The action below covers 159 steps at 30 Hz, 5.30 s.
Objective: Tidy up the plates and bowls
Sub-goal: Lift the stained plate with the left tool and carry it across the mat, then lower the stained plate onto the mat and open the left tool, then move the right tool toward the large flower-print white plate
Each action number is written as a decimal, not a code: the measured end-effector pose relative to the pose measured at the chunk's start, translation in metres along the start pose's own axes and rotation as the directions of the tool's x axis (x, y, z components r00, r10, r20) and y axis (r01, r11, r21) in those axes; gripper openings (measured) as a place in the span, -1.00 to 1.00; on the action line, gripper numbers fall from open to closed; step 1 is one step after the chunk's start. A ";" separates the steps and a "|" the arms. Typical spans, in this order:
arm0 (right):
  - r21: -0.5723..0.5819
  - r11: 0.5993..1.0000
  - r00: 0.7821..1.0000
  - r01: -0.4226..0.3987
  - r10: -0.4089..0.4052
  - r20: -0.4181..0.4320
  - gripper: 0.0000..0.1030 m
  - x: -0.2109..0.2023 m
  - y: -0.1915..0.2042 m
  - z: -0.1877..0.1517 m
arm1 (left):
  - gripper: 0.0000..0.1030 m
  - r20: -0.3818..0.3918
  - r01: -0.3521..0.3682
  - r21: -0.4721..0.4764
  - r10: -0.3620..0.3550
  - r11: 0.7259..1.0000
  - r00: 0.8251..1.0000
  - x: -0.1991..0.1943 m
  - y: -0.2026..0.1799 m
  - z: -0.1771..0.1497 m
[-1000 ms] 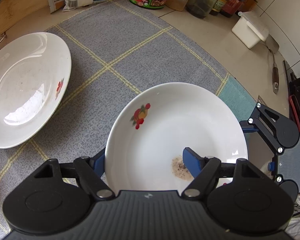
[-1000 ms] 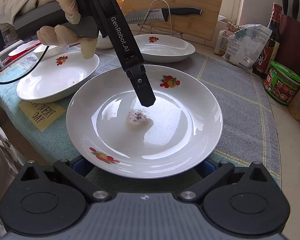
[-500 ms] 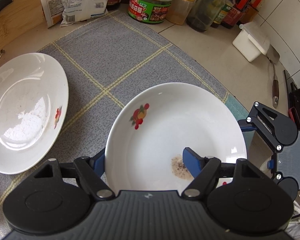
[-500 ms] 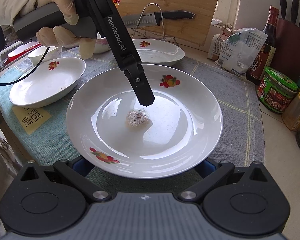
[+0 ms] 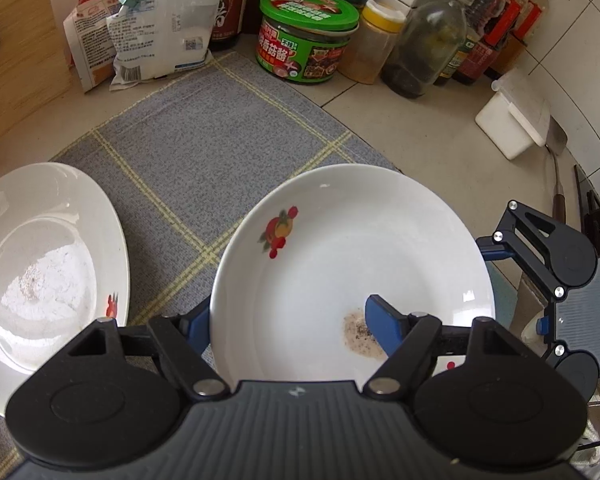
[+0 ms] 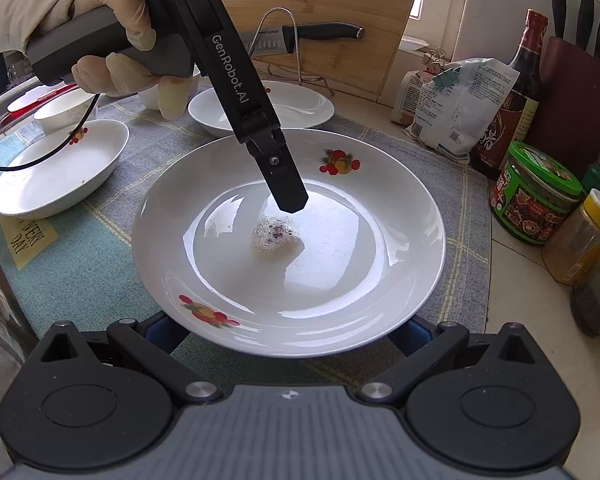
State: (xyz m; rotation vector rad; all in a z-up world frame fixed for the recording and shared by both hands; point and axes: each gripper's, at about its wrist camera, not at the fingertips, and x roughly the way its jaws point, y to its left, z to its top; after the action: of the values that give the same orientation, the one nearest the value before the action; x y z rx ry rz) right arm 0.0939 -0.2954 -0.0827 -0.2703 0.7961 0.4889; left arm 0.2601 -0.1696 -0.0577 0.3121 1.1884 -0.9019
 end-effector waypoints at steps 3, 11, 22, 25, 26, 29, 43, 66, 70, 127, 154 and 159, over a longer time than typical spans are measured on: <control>-0.005 1.000 1.000 -0.002 0.002 -0.002 1.00 0.004 -0.010 0.002 | 0.48 0.003 -0.002 -0.005 0.002 1.000 1.000 0.005 0.003 0.007; -0.013 1.000 1.000 -0.003 0.003 -0.014 1.00 0.013 -0.033 0.003 | 0.47 0.009 -0.002 -0.015 0.002 1.000 1.000 0.019 0.006 0.023; 0.012 1.000 1.000 -0.004 0.004 -0.023 1.00 0.024 -0.054 0.003 | 0.47 0.015 0.000 -0.020 0.000 1.000 1.000 0.036 0.009 0.041; 0.013 1.000 1.000 -0.005 0.005 -0.030 1.00 0.026 -0.059 0.004 | 0.47 0.011 -0.005 -0.014 0.005 1.000 1.000 0.041 0.009 0.044; 0.011 1.000 1.000 -0.004 0.005 -0.031 1.00 0.027 -0.060 0.004 | 0.47 0.010 -0.006 -0.013 0.006 1.000 1.000 0.043 0.009 0.046; 0.009 1.000 0.999 0.000 0.000 -0.035 1.00 0.030 -0.063 0.005 | 0.47 0.010 -0.010 -0.012 0.010 1.000 1.000 0.046 0.011 0.048; 0.036 0.999 0.999 0.012 -0.010 -0.044 1.00 0.036 -0.068 0.004 | 0.47 0.012 -0.019 -0.014 0.019 1.000 1.000 0.056 0.017 0.053; 0.053 0.998 0.998 0.033 -0.031 -0.052 1.00 0.010 -0.064 -0.001 | 0.62 0.120 -0.106 0.032 0.101 0.994 0.988 0.020 0.008 0.040; 0.079 0.994 0.997 0.071 -0.069 -0.034 1.00 -0.001 -0.057 0.001 | 0.63 0.178 -0.146 0.034 0.138 0.989 0.974 -0.004 0.002 0.032; -0.092 0.983 0.986 -0.160 0.155 -0.055 1.00 0.040 0.167 0.049 | 0.83 0.356 -0.320 -0.411 0.473 0.854 0.806 -0.154 0.032 -0.242; -0.009 0.983 0.981 -0.184 0.183 -0.057 1.00 0.039 0.153 0.087 | 0.87 0.271 -0.341 -0.289 0.418 0.895 0.867 -0.150 0.036 -0.336; 0.095 0.967 0.968 -0.238 0.244 -0.057 1.00 0.059 0.154 0.107 | 0.87 0.321 -0.283 -0.263 0.361 0.922 0.876 -0.143 0.029 -0.336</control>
State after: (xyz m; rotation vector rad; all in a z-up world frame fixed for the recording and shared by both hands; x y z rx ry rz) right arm 0.1160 -0.1015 -0.0616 -0.1088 0.9208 0.6745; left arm 0.0464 0.1275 -0.0642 0.1564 0.8409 -0.5050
